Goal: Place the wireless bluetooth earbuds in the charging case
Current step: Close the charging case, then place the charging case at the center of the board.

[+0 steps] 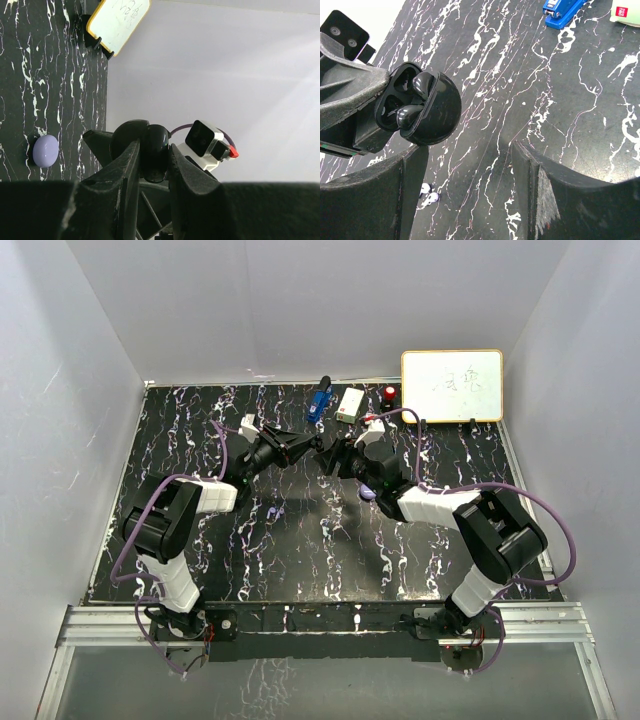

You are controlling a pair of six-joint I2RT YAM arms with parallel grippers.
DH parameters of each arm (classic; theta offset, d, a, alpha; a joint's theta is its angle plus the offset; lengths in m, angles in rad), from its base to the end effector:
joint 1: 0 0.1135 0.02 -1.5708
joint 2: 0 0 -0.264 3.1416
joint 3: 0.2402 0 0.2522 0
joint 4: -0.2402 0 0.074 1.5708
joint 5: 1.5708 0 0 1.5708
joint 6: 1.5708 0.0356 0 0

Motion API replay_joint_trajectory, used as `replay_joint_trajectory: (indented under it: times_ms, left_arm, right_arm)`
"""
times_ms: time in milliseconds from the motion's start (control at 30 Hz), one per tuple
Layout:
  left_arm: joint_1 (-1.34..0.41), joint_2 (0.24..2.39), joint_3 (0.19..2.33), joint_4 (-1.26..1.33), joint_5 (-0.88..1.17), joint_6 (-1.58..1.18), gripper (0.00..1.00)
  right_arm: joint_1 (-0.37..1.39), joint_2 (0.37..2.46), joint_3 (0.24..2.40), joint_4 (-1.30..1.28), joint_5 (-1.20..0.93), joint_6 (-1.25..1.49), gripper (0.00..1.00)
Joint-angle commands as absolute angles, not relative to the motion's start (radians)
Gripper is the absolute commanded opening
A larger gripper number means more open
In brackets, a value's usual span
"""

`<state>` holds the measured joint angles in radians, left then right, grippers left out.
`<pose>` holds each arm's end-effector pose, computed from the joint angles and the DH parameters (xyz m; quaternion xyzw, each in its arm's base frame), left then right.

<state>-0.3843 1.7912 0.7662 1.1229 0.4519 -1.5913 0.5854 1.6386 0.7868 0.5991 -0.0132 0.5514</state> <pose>0.3295 -0.1500 0.2033 -0.2348 0.6332 -0.6856 0.2719 0.2919 0.1940 0.2047 -0.0175 0.7904 0.3340 0.5133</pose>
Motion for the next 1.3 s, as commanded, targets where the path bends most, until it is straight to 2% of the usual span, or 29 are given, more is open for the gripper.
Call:
replay_joint_trajectory:
  times_ms: [0,900,1033,1267]
  left_arm:
    - [-0.393,1.734,0.750,1.169,0.474,-1.601,0.00]
    - [-0.387,1.716,0.707,1.139,0.491,-1.585,0.00]
    - [-0.348,1.725,0.712,1.105,0.500,-1.549,0.00]
    - [-0.271,1.777,0.772,0.955,0.507,-1.415,0.00]
  right_arm:
    - [0.587,1.636,0.778,0.684,0.048,0.551,0.65]
    - [0.586,1.568,0.748,0.686,0.124,0.530,0.71]
    - [0.585,1.504,0.741,0.597,0.191,0.496,0.83]
    - [0.585,1.442,0.769,0.481,0.243,0.427,0.98]
